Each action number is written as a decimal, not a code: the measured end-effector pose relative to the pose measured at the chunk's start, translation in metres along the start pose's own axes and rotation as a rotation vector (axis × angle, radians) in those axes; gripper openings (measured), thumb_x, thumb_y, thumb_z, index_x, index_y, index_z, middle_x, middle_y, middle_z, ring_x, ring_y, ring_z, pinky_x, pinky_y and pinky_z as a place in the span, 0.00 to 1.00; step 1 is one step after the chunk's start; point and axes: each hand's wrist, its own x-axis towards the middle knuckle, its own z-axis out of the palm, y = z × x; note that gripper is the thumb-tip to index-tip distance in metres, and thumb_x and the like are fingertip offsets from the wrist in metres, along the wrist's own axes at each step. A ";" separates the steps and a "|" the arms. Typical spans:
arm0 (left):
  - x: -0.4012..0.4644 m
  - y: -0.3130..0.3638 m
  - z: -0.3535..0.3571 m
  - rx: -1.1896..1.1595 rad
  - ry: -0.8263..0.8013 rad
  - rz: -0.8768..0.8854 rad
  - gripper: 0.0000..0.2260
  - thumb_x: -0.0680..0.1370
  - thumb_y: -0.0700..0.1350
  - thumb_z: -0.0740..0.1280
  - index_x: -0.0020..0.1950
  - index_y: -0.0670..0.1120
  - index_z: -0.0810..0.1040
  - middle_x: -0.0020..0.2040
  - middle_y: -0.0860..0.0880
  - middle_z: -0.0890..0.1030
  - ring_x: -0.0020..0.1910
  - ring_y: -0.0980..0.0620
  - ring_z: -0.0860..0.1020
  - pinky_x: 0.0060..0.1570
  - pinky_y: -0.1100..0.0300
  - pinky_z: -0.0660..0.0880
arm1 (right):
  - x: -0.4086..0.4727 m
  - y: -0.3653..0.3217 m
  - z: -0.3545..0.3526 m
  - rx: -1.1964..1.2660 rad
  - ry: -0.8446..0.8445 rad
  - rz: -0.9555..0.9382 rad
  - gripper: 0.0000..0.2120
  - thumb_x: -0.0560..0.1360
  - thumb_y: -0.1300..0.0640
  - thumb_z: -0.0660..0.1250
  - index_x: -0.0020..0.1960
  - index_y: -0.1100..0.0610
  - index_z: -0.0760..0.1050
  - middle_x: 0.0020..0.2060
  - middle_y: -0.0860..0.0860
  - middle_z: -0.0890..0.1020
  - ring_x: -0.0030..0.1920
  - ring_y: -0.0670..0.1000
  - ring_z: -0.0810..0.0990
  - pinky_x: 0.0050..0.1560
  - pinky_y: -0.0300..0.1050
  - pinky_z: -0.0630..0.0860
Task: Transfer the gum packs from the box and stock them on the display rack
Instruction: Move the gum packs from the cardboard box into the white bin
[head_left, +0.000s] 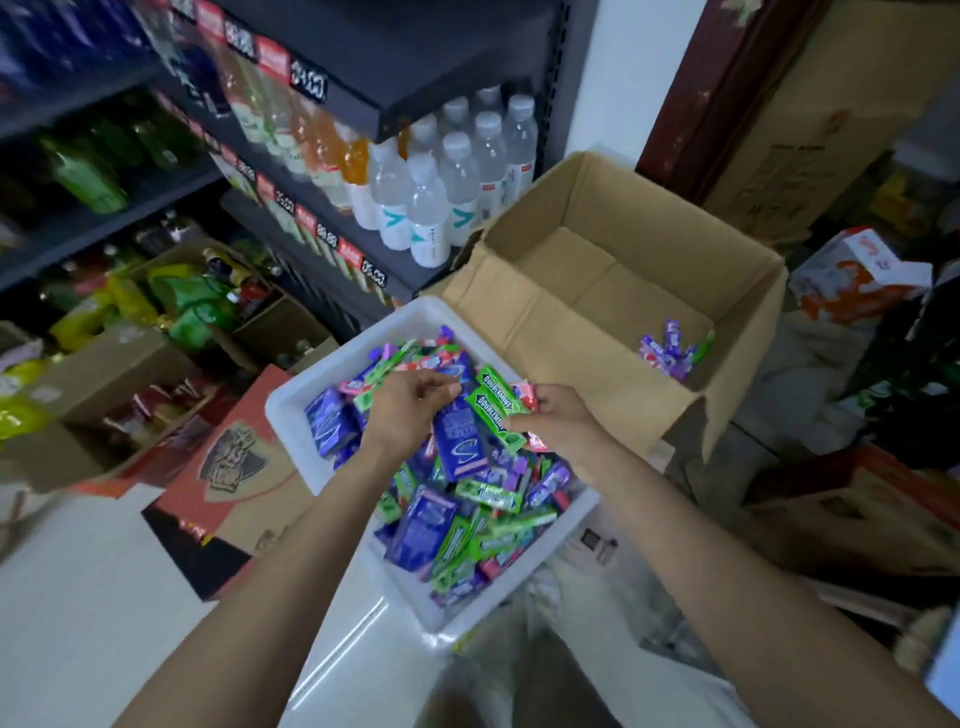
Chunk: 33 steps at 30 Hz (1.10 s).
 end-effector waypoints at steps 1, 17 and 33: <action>-0.011 -0.010 -0.004 0.031 0.007 -0.003 0.07 0.77 0.43 0.68 0.52 0.43 0.82 0.46 0.43 0.83 0.43 0.49 0.79 0.45 0.57 0.74 | -0.006 0.005 0.009 -0.030 0.012 0.012 0.13 0.69 0.67 0.72 0.51 0.71 0.75 0.39 0.57 0.75 0.37 0.51 0.74 0.35 0.41 0.71; -0.060 -0.094 -0.037 0.411 -0.164 -0.035 0.33 0.76 0.51 0.67 0.76 0.47 0.56 0.76 0.44 0.58 0.74 0.45 0.59 0.70 0.51 0.60 | -0.025 0.015 0.090 -0.602 0.062 -0.220 0.09 0.75 0.62 0.67 0.52 0.57 0.69 0.39 0.50 0.73 0.41 0.52 0.71 0.34 0.42 0.64; -0.066 -0.089 -0.021 0.329 0.027 0.029 0.24 0.77 0.44 0.68 0.71 0.44 0.67 0.70 0.43 0.66 0.68 0.42 0.67 0.68 0.52 0.65 | -0.024 0.041 0.103 -0.800 0.158 -0.558 0.25 0.77 0.60 0.64 0.73 0.56 0.63 0.64 0.53 0.72 0.65 0.52 0.68 0.65 0.42 0.64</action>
